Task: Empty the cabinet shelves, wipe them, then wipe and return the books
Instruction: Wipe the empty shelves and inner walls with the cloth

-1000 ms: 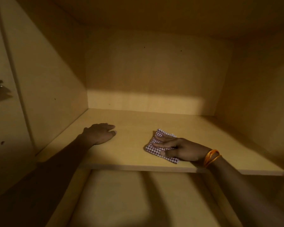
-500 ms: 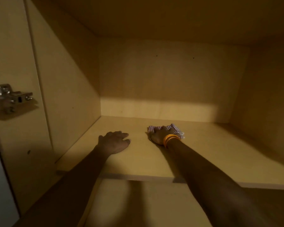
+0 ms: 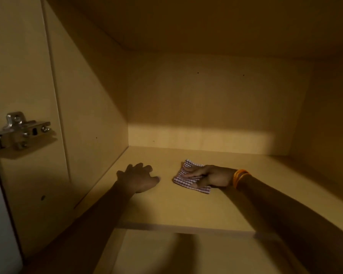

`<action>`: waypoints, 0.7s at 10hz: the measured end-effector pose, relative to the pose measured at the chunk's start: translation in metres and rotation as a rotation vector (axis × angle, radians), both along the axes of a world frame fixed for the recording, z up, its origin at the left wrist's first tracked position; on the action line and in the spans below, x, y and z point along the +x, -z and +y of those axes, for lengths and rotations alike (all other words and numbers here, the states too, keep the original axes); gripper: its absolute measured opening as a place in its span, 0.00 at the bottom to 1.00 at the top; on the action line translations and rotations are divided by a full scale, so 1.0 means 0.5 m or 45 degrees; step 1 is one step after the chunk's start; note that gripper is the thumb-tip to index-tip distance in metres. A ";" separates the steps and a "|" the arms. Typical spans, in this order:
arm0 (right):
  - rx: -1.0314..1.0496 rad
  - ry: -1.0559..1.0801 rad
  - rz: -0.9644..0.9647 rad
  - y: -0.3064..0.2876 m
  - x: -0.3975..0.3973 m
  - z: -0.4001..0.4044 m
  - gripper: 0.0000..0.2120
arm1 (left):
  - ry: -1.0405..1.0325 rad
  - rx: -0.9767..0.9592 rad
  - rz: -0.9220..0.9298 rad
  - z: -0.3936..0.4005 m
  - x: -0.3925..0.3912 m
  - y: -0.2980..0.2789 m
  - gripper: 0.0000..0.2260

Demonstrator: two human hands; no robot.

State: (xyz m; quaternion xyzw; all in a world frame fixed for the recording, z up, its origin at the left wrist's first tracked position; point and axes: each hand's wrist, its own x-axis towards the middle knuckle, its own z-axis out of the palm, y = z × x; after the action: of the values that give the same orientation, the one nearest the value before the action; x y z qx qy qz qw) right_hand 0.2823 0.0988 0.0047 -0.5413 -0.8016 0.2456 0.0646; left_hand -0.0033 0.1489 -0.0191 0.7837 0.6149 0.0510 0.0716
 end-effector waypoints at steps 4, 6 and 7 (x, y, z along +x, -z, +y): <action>0.333 0.660 -0.550 0.015 0.063 0.159 0.26 | 0.002 0.080 0.055 0.003 -0.010 0.014 0.34; 0.174 0.676 -0.688 0.080 -0.001 0.355 0.33 | 0.014 0.144 0.009 0.003 -0.011 0.026 0.33; 0.154 0.727 -0.600 0.043 -0.100 0.310 0.31 | 0.033 0.113 -0.010 0.003 -0.014 0.026 0.34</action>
State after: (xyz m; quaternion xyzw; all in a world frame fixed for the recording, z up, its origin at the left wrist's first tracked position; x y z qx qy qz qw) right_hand 0.2323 0.2540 -0.0167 -0.7799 -0.6242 0.0384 -0.0240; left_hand -0.0100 0.1504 -0.0323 0.7939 0.6014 0.0803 0.0397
